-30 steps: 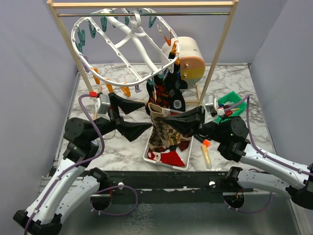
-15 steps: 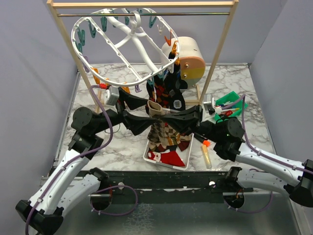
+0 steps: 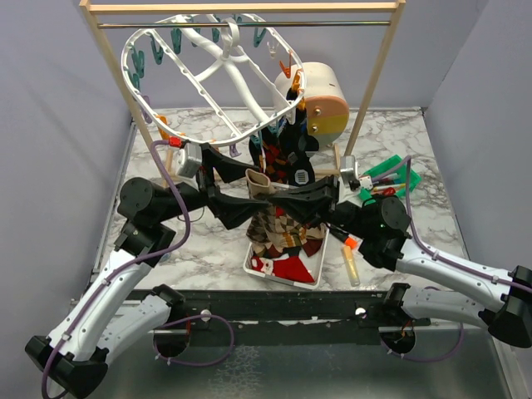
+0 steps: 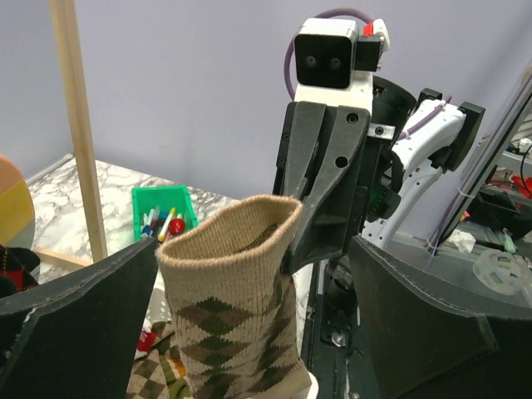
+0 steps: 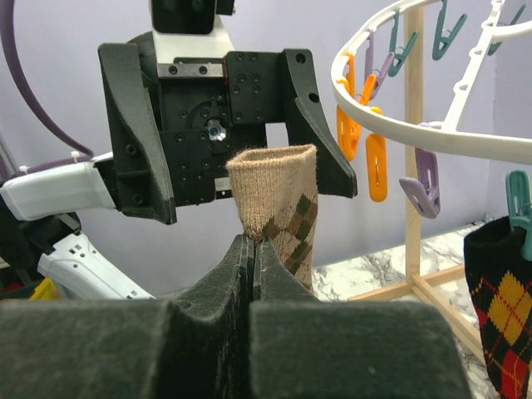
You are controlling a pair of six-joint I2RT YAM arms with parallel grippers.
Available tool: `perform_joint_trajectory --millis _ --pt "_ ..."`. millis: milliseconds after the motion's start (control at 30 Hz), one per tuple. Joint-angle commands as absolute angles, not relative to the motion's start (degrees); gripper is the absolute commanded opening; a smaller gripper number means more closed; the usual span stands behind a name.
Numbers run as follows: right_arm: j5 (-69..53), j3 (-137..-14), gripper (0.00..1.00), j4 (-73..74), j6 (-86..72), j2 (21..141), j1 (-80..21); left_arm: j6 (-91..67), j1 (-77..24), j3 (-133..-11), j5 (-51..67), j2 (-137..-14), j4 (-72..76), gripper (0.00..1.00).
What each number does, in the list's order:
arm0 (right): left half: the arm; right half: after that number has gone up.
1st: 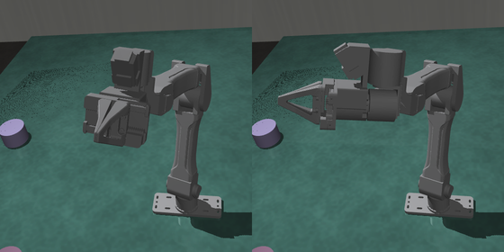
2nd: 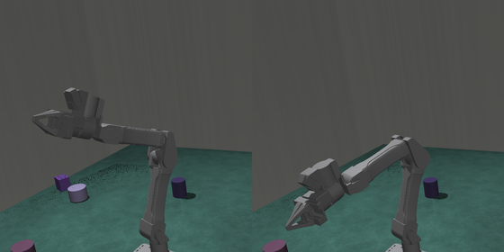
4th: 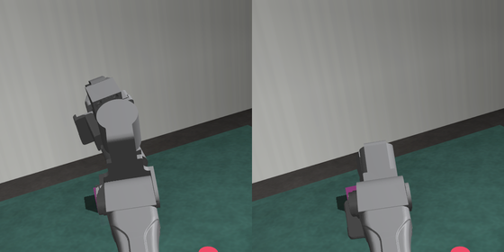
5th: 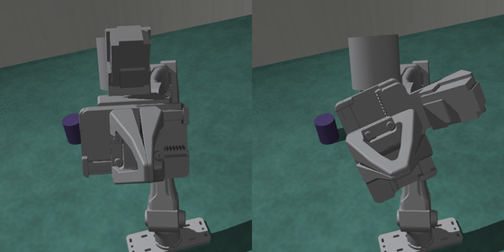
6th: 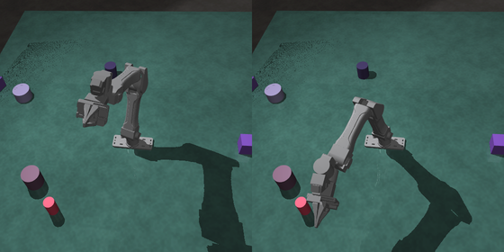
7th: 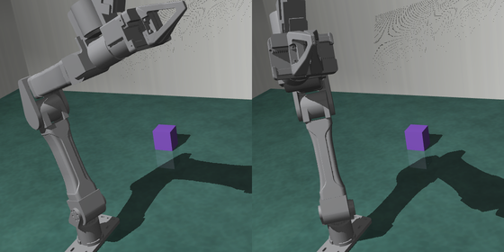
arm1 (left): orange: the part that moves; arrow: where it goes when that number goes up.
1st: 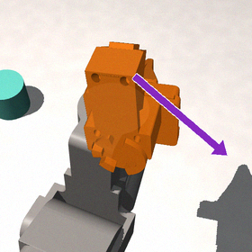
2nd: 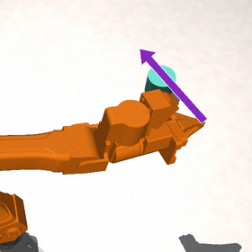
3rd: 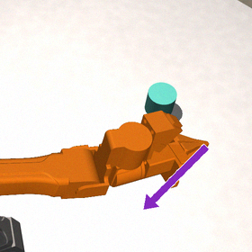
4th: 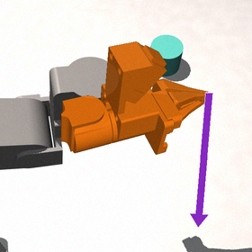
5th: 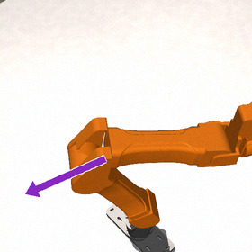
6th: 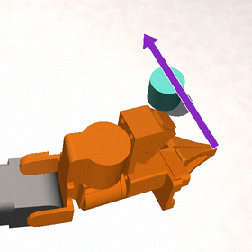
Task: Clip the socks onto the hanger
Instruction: Pick up the sock from the bin.
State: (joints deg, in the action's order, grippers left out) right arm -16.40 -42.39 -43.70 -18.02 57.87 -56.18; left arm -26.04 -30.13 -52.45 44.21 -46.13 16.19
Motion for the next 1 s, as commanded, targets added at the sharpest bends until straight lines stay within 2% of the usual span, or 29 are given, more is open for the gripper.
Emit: perform_joint_trajectory --millis 0,800,967 --pt "-18.24 -44.61 0.00 -44.43 -18.15 57.79 -56.43 -25.40 -30.49 -51.86 45.09 -44.79 17.14 0.97" --pt "-17.96 -42.98 0.00 -39.90 -16.75 51.99 -56.42 -23.55 -31.61 -55.71 47.53 -49.01 18.08 0.99" --pt "-18.74 -43.12 0.00 -41.00 -16.34 52.79 -56.38 -22.89 -31.97 -56.21 47.17 -49.77 18.26 0.97"
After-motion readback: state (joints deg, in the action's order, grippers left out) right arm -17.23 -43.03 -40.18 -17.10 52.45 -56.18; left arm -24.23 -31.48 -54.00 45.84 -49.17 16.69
